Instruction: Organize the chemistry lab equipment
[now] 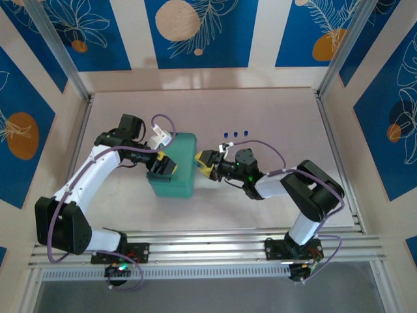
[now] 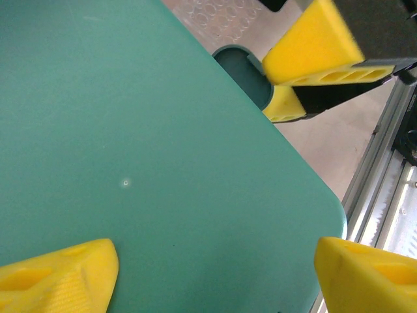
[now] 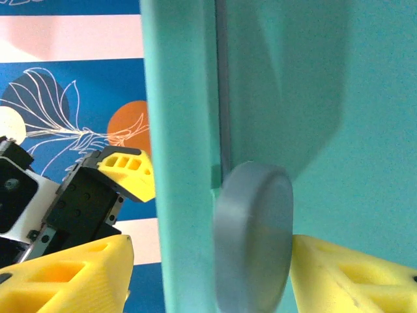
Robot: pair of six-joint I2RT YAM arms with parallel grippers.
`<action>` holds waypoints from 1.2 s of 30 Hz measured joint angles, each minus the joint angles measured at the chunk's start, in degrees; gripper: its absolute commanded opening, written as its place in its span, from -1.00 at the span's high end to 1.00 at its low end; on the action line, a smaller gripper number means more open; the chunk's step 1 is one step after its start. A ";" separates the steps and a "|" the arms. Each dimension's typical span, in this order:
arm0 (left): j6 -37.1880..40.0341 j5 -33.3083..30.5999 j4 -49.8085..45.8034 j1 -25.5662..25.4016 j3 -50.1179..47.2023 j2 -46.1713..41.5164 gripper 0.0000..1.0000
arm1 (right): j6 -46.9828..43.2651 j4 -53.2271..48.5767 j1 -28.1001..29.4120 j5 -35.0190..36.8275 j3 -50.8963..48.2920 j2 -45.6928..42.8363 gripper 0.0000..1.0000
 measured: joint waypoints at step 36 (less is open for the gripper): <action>-0.02 0.00 0.00 -0.02 0.00 0.00 -0.62 | -2.82 -7.98 -1.07 -1.97 3.52 -0.37 -0.01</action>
